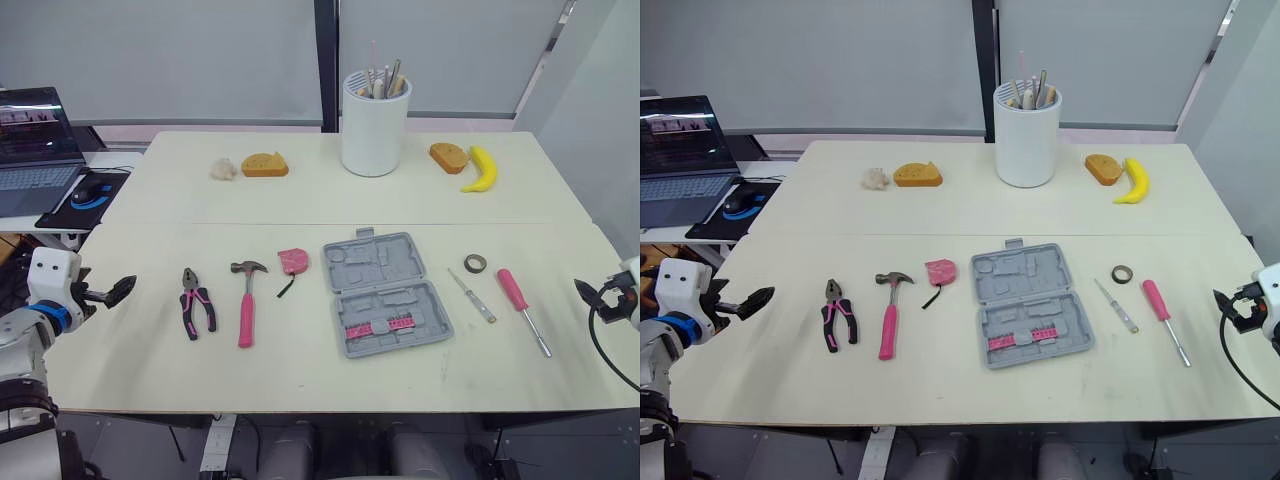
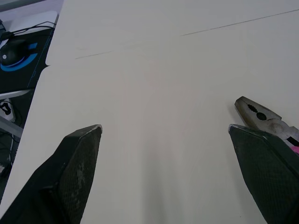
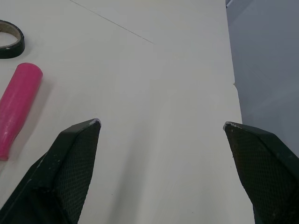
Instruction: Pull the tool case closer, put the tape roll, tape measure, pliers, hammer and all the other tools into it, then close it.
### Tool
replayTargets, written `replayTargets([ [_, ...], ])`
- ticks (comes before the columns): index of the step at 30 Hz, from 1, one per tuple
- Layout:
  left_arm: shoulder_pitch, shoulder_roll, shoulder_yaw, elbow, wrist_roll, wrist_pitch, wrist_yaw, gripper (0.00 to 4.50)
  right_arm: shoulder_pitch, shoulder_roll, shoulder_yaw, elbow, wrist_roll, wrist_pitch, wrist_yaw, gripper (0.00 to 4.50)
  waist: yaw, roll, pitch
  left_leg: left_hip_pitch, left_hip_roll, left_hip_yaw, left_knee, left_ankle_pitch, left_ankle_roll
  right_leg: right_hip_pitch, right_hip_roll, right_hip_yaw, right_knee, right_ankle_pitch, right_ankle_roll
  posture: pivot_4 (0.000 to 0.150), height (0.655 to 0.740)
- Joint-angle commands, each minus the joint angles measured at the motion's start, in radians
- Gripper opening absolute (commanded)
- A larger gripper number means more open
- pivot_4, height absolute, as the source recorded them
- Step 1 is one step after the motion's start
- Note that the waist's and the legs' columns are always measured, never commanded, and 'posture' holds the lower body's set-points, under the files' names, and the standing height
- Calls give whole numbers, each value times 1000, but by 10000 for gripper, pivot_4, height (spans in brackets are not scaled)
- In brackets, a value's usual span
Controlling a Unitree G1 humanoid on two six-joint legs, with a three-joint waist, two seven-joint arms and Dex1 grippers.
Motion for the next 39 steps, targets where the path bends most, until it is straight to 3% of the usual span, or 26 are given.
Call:
replayTargets([
  [1, -19, 38, 6, -1, 1, -14, 5, 45000, -17, -24, -23, -14, 12, -22, -9, 44882, 0, 0, 0, 0, 0, 0, 0, 0, 0, 0, 0, 0, 0, 0, 0, 1500, 7400],
  [25, -1, 40, 9, -21, -5, -7, -1, 45000, -31, -25, -4, -27, 2, -11, -13, 44882, -1, 0, 0, 0, 0, 0, 0, 0, 0, 0, 0, 0, 0, 0, 0, 1500, 7400],
  [34, 16, 51, 39, -167, -99, 101, -120, 45000, -52, -26, 32, -115, -5, 18, 2, 44882, -1, 0, 0, 0, 0, 0, 0, 0, 0, 0, 0, 0, 0, 0, 0, 1500, 7400],
  [36, 16, 44, 19, -282, -130, 163, -167, 41314, -72, -15, 60, -181, 0, 43, 23, 45000, -1, 0, 0, 0, 0, 0, 0, 0, 0, 0, 0, 0, 0, 0, 0, 1500, 7400],
  [39, 7, 25, -12, -424, -157, 247, -193, 33230, -100, -2, 111, -254, -4, 76, 54, 36382, -1, 0, 0, 0, 0, 0, 0, 0, 0, 0, 0, 0, 0, 0, 0, 1500, 7400],
])
